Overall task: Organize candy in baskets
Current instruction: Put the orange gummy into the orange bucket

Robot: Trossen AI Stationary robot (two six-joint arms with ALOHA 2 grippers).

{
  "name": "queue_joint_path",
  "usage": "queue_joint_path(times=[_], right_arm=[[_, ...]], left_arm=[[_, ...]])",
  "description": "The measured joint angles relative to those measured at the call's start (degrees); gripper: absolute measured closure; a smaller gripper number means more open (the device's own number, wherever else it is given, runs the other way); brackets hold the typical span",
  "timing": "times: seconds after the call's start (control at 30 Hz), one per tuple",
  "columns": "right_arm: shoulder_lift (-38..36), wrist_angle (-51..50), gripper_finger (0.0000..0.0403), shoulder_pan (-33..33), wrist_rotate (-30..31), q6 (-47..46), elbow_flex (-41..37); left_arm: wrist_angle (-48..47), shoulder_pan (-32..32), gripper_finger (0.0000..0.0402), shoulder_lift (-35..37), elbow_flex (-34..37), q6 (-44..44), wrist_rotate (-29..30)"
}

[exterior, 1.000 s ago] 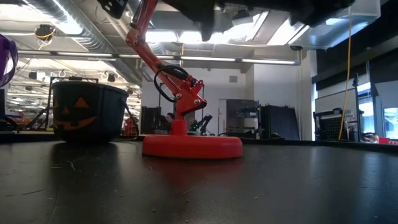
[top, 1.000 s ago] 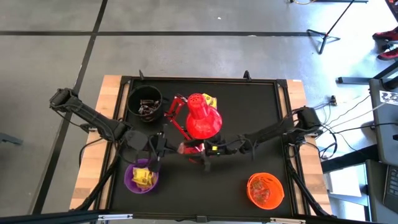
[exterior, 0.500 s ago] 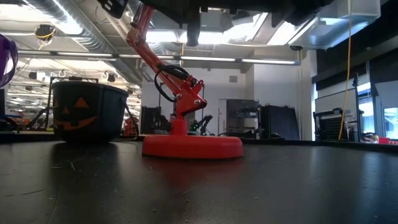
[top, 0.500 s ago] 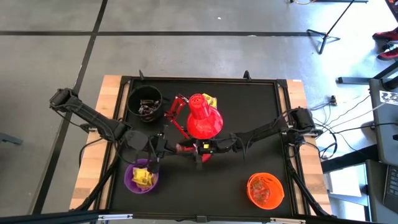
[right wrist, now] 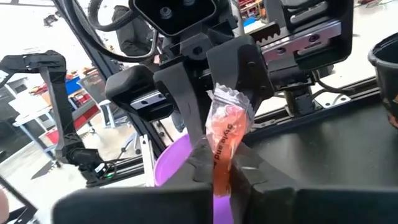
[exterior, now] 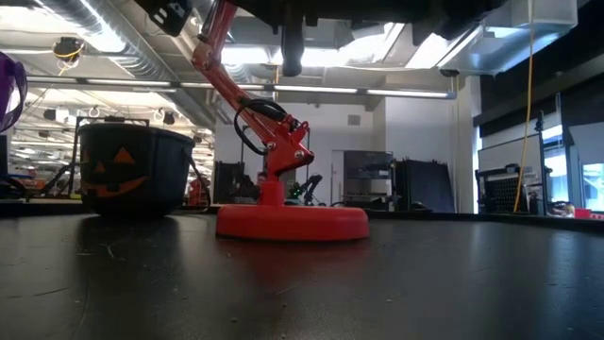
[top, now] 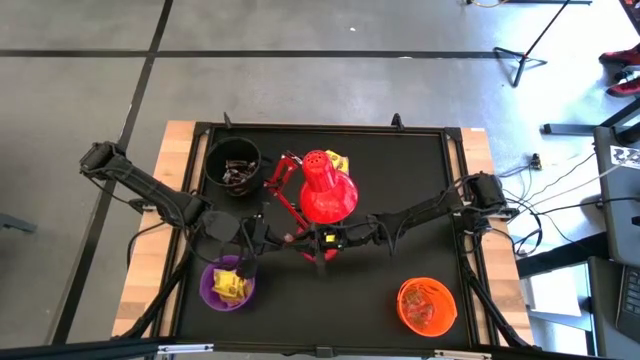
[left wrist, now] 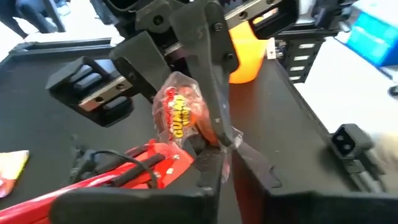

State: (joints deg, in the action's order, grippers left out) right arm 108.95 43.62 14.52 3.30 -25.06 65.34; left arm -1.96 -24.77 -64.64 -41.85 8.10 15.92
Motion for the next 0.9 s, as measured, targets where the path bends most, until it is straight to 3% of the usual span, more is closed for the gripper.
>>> queue_joint_path(times=[0.23,0.33,0.43,0.57,0.73,0.9], right_arm=[[-0.88,-2.13,0.0372,-0.17,-5.87,-1.91,-0.02],[-4.53,-11.14,0.0369,0.17,-14.52,-3.44,-0.02],[-9.69,-24.18,0.0368,1.45,-17.44,-4.73,-0.04],[-18.18,-38.47,0.0367,4.74,-9.57,-3.17,-0.04],[-27.17,-55.39,0.0367,12.67,5.29,-5.0,-0.02],[-31.8,-68.38,0.0367,21.12,14.88,-16.82,-0.02]], left_arm=[[-0.03,-0.49,0.0285,0.02,0.0,1.88,-1.77],[-0.29,-0.74,0.0256,0.07,0.0,2.04,0.16],[-0.43,-1.06,0.0241,0.07,0.0,2.07,1.11],[-0.79,-0.91,0.0238,0.07,0.0,2.01,3.82],[-0.84,0.07,0.0237,0.07,0.0,1.86,4.53],[-1.1,0.51,0.0237,0.07,0.0,1.86,4.46]])
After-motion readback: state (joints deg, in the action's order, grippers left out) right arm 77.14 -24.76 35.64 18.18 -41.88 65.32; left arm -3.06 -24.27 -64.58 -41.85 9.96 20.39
